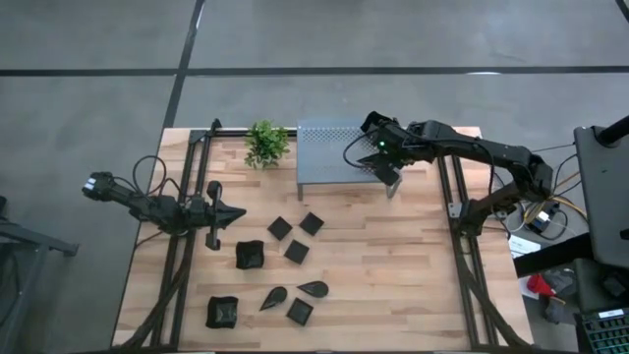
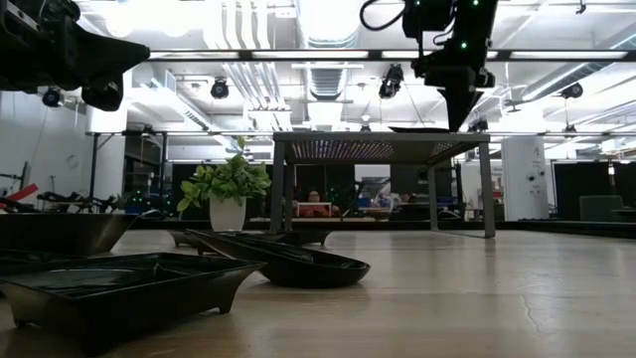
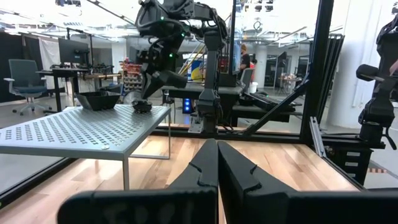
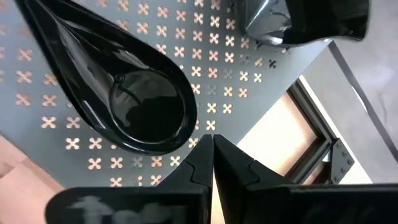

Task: Pick & Place Mini shaped plates
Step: Stack the drop shaped plate on top of the other drop shaped plate on the shelf

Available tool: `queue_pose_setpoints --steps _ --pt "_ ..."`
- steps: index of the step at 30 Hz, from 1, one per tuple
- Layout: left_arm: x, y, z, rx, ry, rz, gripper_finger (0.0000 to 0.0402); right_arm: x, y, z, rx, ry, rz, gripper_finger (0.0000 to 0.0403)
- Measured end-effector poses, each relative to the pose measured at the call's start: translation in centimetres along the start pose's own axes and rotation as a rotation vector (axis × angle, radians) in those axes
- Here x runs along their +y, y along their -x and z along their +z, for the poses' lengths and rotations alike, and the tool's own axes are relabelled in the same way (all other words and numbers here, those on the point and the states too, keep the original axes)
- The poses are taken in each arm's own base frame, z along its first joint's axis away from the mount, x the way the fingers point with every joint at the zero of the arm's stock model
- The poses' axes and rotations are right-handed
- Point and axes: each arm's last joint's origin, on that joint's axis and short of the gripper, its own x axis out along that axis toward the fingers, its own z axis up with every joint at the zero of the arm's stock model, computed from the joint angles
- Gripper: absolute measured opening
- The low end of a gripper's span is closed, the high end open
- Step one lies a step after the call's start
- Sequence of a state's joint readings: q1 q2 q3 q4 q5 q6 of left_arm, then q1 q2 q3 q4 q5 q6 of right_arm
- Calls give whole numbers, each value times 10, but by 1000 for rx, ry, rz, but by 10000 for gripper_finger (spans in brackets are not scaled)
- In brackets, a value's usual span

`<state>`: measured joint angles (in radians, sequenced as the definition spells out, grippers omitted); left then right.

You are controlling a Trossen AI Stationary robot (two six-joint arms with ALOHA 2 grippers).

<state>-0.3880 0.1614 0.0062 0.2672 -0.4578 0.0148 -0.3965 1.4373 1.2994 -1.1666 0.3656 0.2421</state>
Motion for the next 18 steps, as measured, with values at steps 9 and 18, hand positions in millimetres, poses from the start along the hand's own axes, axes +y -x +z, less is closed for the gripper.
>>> queue_pose_setpoints --steps 9,18 --pt "0 0 0 0 0 0 0 4 -7 4 6 12 -2 8" --pt "0 0 0 0 0 0 0 5 -9 5 5 20 -1 8"
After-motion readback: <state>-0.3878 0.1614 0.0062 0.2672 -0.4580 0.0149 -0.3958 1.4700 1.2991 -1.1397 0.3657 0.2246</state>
